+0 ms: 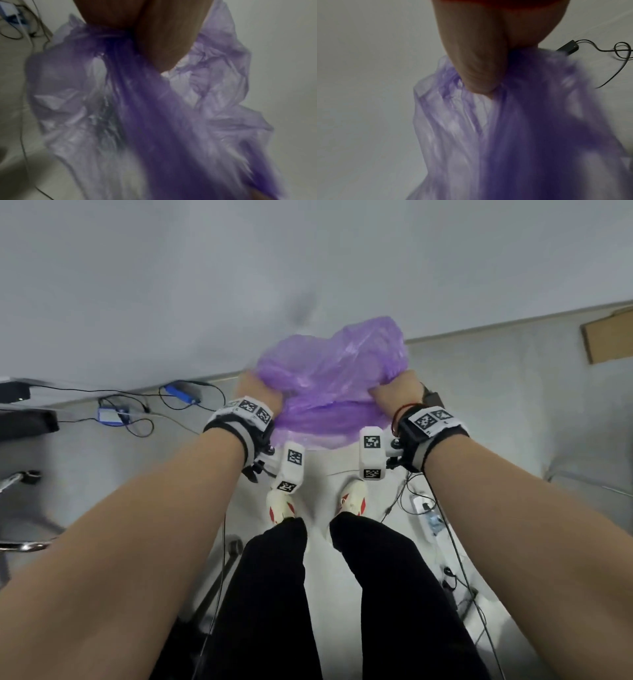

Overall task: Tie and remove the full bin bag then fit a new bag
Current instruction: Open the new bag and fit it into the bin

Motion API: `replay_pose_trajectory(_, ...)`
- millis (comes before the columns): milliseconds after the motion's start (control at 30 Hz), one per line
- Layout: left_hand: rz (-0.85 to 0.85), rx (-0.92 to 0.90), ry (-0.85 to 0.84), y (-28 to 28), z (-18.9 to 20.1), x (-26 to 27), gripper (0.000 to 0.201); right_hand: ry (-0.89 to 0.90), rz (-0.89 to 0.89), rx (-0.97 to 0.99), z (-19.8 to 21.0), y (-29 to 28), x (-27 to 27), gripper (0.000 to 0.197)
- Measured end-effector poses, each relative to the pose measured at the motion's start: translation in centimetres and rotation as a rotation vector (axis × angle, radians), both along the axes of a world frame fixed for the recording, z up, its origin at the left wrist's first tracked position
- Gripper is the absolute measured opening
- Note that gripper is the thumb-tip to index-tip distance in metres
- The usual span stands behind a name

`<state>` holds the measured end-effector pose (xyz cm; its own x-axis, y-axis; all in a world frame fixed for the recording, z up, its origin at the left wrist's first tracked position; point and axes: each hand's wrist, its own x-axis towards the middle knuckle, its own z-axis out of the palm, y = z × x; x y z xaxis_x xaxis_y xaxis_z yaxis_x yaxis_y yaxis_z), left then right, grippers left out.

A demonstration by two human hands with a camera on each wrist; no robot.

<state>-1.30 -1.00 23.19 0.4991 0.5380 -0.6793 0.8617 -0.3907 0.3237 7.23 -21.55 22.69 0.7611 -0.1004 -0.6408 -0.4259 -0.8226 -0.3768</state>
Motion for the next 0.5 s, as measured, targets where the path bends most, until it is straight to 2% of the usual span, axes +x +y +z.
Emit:
replay_pose_trajectory(33,-0.032,0.072,0.039,0.8,-1.8,-0.7,0.017,-0.034,-0.038,-0.033,-1.6,-0.6,0.4,0.023)
replay_pose_trajectory(67,0.037,0.103,0.053,1.7,-3.8,-0.9,0.023,-0.053,-0.064,-0.064,-3.0,-1.1,0.5,0.022)
replay_pose_trajectory(100,0.015,0.120,0.081,2.5,-5.9,-1.1,0.028,-0.068,-0.087,-0.095,-5.2,-1.8,0.8,0.023)
replay_pose_trajectory(133,0.116,0.092,0.073,3.1,-7.9,-1.2,0.031,-0.088,-0.113,-0.109,-7.2,-2.2,0.9,0.024)
replay_pose_trajectory(233,0.084,0.042,0.123,3.9,-12.7,-0.8,0.030,-0.104,-0.185,-0.121,-12.5,-1.8,0.9,0.028)
replay_pose_trajectory(300,0.160,-0.104,0.128,3.4,-15.5,-0.1,0.019,-0.090,-0.197,-0.024,-16.6,-0.3,1.2,0.029)
replay_pose_trajectory(333,0.150,-0.119,0.076,3.1,-17.1,0.2,0.019,-0.095,-0.188,0.043,-18.8,0.8,1.3,0.030)
replay_pose_trajectory(367,0.216,-0.139,0.001,2.8,-18.9,0.8,0.025,-0.099,-0.199,0.103,-20.3,1.8,1.4,0.034)
replay_pose_trajectory(433,0.268,-0.208,-0.081,3.1,-25.2,2.7,0.029,-0.133,-0.201,0.212,-23.5,3.8,2.0,0.052)
replay_pose_trajectory(467,0.252,-0.228,-0.112,3.9,-29.6,3.5,0.036,-0.138,-0.171,0.254,-24.8,4.6,2.4,0.058)
replay_pose_trajectory(500,0.246,-0.247,-0.125,4.2,-32.5,4.3,0.056,-0.101,-0.130,0.278,-26.7,5.4,2.7,0.062)
